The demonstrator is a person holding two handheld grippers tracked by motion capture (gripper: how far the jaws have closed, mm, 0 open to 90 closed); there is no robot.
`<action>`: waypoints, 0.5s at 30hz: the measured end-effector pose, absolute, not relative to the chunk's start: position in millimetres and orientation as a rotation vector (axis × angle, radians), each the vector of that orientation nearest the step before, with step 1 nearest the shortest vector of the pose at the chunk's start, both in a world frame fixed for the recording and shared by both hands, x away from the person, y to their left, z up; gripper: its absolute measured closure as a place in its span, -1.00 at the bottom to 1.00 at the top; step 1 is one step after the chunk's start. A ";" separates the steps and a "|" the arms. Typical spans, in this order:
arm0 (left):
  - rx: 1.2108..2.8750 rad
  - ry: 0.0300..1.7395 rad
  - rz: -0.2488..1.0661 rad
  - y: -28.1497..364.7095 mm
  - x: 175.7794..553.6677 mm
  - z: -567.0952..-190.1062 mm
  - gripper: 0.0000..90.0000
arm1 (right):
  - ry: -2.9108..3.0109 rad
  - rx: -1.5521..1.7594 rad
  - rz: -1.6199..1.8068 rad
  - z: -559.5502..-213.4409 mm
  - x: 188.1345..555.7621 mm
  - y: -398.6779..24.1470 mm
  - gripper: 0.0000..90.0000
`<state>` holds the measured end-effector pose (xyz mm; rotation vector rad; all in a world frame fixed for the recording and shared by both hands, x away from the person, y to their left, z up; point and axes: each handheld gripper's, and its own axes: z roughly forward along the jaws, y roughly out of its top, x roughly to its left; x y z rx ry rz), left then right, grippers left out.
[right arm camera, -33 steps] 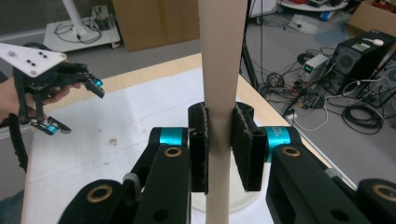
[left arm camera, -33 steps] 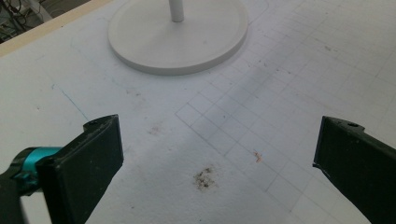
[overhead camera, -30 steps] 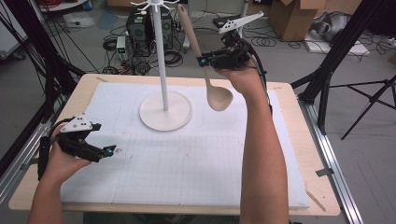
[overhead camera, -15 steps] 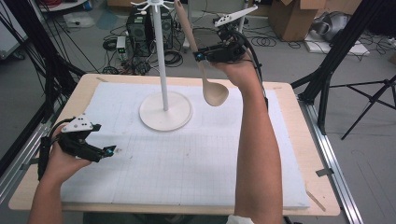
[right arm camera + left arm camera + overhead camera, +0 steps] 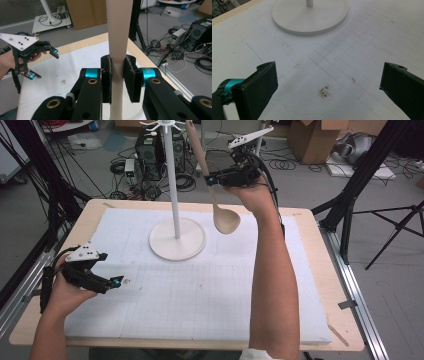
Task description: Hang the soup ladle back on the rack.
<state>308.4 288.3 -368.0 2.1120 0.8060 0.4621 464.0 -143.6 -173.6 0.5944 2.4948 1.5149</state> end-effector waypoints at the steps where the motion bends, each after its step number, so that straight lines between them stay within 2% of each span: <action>1: 2.111 0.806 0.461 288.1 308.2 -367.8 -0.96 | 2.492 0.586 1.520 -173.2 463.7 -143.7 0.73; 15: 2.113 0.805 0.464 287.6 308.1 -367.3 -0.96 | 2.547 0.572 1.479 -177.1 465.1 -136.8 0.73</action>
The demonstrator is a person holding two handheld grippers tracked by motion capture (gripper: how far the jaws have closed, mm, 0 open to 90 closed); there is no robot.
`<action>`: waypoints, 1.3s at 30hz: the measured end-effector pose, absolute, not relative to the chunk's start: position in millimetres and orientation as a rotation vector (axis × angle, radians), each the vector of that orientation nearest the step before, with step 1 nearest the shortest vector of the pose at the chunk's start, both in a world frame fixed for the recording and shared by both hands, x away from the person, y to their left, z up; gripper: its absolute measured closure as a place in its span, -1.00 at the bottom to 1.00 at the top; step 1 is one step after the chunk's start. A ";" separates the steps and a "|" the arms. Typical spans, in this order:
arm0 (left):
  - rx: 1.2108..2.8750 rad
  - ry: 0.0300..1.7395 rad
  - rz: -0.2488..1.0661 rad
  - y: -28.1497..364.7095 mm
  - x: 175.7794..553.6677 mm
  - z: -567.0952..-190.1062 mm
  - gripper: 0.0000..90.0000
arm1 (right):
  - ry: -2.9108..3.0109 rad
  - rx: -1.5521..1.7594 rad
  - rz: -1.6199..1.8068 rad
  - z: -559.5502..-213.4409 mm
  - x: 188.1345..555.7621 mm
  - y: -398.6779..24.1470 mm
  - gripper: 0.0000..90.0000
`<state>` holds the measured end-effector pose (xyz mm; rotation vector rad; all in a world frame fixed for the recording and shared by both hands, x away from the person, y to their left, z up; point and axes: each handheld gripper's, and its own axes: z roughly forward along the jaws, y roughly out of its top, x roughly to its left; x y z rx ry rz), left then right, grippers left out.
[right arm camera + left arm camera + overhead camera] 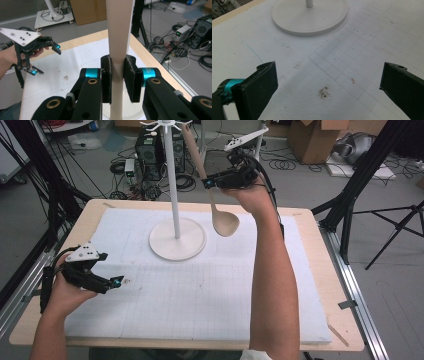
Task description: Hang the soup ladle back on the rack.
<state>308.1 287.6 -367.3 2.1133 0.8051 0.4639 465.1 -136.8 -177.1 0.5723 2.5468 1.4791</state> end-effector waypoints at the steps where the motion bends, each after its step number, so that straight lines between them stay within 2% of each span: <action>1: 2.119 0.802 0.464 287.8 308.5 -367.6 -0.96 | 2.556 0.573 1.473 -178.5 466.2 -134.6 0.73; 28: 2.114 0.802 0.466 289.2 307.5 -366.5 -0.96 | 2.572 0.601 1.404 -181.7 474.1 -116.0 0.69; 29: 2.114 0.801 0.464 289.1 307.5 -366.5 -0.96 | 2.575 0.607 1.390 -181.9 473.6 -115.8 0.66; 31: 2.116 0.798 0.464 289.0 307.6 -366.5 -0.96 | 2.552 0.617 1.419 -180.7 472.4 -116.4 0.39; 33: 2.118 0.798 0.457 288.0 307.5 -366.8 -0.96 | 2.542 0.616 1.427 -179.2 471.2 -116.5 0.35; 34: 2.121 0.796 0.456 287.1 307.1 -366.4 -0.96 | 2.536 0.615 1.439 -177.5 469.6 -117.7 0.23; 39: 2.121 0.788 0.460 286.3 306.2 -365.0 -0.96 | 2.524 0.632 1.409 -177.1 464.8 -123.7 0.05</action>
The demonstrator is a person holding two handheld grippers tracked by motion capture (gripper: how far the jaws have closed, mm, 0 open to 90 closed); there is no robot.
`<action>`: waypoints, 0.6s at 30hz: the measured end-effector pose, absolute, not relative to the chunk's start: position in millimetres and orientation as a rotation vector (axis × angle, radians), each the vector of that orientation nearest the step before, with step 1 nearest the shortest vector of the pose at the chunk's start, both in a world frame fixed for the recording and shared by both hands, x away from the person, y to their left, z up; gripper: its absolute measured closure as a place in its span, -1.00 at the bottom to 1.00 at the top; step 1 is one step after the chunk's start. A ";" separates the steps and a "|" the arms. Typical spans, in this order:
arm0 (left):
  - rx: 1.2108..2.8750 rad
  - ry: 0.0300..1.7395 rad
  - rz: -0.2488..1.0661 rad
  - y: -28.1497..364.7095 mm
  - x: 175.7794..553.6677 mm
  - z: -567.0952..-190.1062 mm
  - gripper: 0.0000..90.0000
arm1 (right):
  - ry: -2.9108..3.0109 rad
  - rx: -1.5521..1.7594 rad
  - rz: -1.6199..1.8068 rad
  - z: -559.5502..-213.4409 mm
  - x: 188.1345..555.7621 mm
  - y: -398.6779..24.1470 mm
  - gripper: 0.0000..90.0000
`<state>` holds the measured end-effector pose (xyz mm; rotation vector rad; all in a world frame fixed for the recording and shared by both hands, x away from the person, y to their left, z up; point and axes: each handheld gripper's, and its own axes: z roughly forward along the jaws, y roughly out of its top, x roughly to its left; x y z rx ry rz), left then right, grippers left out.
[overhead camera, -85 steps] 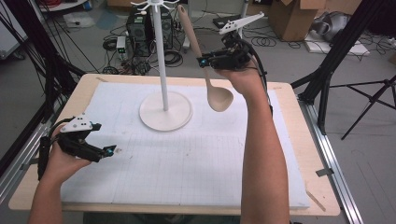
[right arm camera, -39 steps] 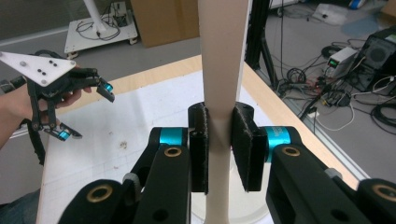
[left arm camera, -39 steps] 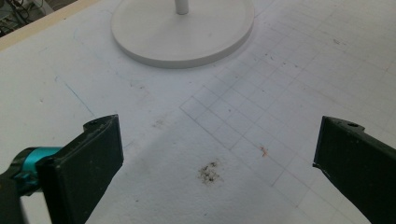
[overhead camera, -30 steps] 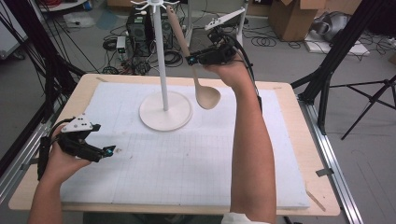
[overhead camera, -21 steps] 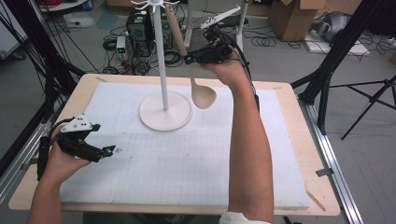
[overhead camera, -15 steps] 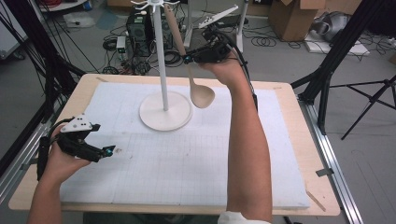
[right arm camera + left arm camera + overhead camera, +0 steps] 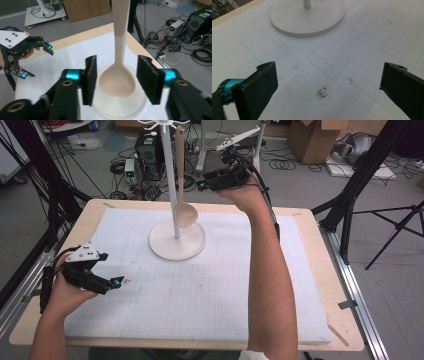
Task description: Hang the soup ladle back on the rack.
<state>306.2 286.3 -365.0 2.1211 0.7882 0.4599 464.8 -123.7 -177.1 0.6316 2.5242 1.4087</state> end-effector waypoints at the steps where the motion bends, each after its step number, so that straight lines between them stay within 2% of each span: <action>1: 2.123 0.786 0.462 286.5 306.3 -364.9 -0.96 | 2.514 0.636 1.417 -177.1 463.1 -126.6 0.02; 2: 2.126 0.786 0.460 286.4 306.2 -364.7 -0.96 | 2.506 0.638 1.435 -178.0 459.9 -135.0 -0.07; 6: 2.122 0.787 0.461 285.5 306.5 -365.0 -0.96 | 2.496 0.638 1.434 -180.0 454.7 -145.3 -0.16; 7: 2.123 0.783 0.462 285.5 306.8 -365.0 -0.96 | 2.477 0.645 1.429 -181.6 449.7 -152.4 -0.26; 12: 2.127 0.781 0.463 284.4 306.6 -364.8 -0.96 | 2.470 0.638 1.421 -186.1 434.6 -169.3 -0.46; 18: 2.127 0.782 0.464 283.2 306.1 -364.6 -0.96 | 2.457 0.606 1.435 -194.6 412.7 -185.2 -0.53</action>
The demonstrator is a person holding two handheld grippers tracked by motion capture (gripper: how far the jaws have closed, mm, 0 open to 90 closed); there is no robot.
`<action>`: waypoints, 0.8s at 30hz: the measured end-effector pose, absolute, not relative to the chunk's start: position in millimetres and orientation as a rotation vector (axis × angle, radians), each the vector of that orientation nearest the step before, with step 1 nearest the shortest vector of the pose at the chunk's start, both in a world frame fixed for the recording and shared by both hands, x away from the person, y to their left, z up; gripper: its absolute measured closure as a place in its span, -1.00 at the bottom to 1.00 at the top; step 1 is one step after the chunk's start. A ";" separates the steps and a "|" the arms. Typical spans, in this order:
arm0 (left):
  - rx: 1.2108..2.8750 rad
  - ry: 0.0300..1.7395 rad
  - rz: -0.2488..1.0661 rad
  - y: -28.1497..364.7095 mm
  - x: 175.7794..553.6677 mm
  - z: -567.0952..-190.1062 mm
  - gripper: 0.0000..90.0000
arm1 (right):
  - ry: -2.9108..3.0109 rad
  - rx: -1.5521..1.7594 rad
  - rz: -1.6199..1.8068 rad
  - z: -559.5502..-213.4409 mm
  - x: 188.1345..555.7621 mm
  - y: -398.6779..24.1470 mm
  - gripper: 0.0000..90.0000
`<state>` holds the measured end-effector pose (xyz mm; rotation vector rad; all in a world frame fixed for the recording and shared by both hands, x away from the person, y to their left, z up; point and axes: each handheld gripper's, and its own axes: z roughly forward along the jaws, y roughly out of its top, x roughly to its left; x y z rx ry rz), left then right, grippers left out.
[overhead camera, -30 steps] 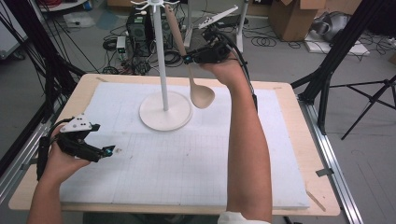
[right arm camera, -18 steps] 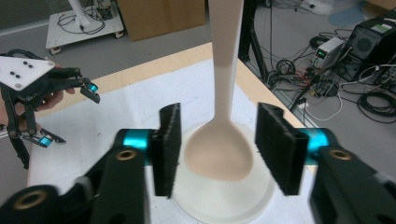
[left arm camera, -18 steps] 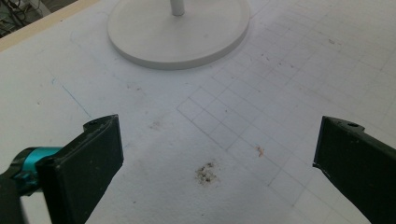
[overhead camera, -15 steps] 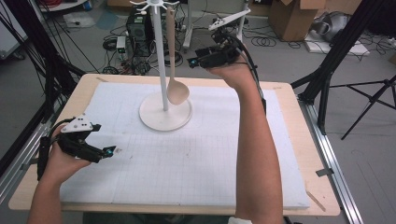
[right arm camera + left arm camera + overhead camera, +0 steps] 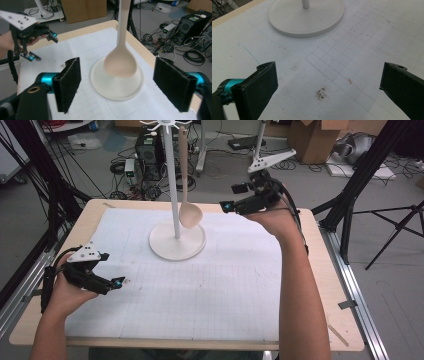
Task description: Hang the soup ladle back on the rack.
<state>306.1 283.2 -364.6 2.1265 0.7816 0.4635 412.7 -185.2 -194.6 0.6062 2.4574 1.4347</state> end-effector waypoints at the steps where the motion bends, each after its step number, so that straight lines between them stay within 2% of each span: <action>1: 2.128 0.778 0.463 283.1 305.8 -364.3 -0.96 | 2.446 0.606 1.457 -201.2 401.8 -194.1 -0.57; 7: 2.127 0.783 0.462 281.5 305.8 -365.1 -0.96 | 2.409 0.624 1.480 -216.3 384.7 -212.3 -0.66; 11: 2.130 0.779 0.462 281.0 305.8 -364.4 -0.96 | 2.379 0.613 1.499 -240.6 369.1 -222.2 -0.70; 15: 2.126 0.778 0.460 280.5 305.7 -365.1 -0.96 | 2.384 0.620 1.479 -257.5 363.2 -220.6 -0.82; 18: 2.123 0.772 0.459 282.6 305.8 -364.2 -0.96 | 2.409 0.617 1.497 -265.8 360.6 -220.7 -0.83; 20: 2.118 0.773 0.459 283.9 306.0 -364.3 -0.96 | 2.394 0.636 1.492 -278.6 355.7 -221.7 -0.93; 24: 2.119 0.774 0.458 284.7 305.9 -364.4 -0.96 | 2.365 0.647 1.511 -289.4 349.9 -224.8 -0.96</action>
